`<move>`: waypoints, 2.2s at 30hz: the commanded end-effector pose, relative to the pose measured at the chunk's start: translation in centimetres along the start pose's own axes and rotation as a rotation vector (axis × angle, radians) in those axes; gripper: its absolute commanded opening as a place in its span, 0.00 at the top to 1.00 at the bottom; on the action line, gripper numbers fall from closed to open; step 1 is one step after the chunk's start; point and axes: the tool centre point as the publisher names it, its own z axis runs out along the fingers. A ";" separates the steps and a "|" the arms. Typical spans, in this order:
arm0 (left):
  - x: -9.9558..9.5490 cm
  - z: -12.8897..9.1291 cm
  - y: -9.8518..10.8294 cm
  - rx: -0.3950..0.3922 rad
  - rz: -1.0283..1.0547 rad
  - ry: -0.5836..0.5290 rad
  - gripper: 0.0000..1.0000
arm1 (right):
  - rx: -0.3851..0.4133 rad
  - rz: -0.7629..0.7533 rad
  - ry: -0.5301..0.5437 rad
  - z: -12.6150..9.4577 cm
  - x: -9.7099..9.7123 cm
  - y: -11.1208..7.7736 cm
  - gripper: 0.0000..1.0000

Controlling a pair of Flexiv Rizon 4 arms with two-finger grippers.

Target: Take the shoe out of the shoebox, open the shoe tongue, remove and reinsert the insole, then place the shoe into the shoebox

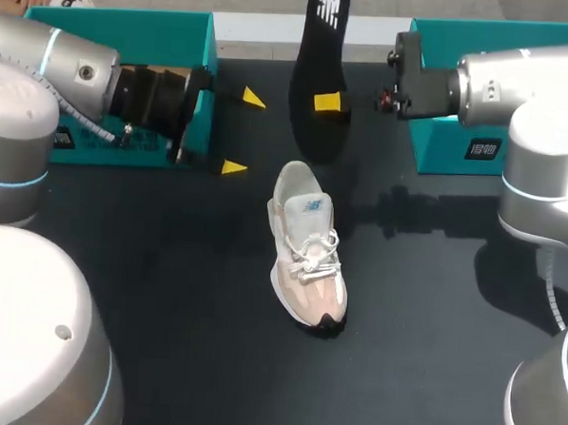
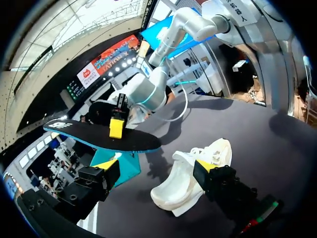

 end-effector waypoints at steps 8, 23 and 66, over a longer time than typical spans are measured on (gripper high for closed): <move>2.7 0.8 5.8 -0.071 -0.094 0.041 0.00 | 0.034 -0.145 0.041 0.4 -4.3 -1.6 1.00; 6.9 3.0 10.2 -0.129 -0.208 0.053 0.00 | 0.057 -0.144 0.167 4.0 -7.5 -4.7 1.00; 6.3 5.1 10.2 -0.309 -0.321 0.051 0.00 | 0.068 -0.101 0.200 5.2 -8.2 -10.0 1.00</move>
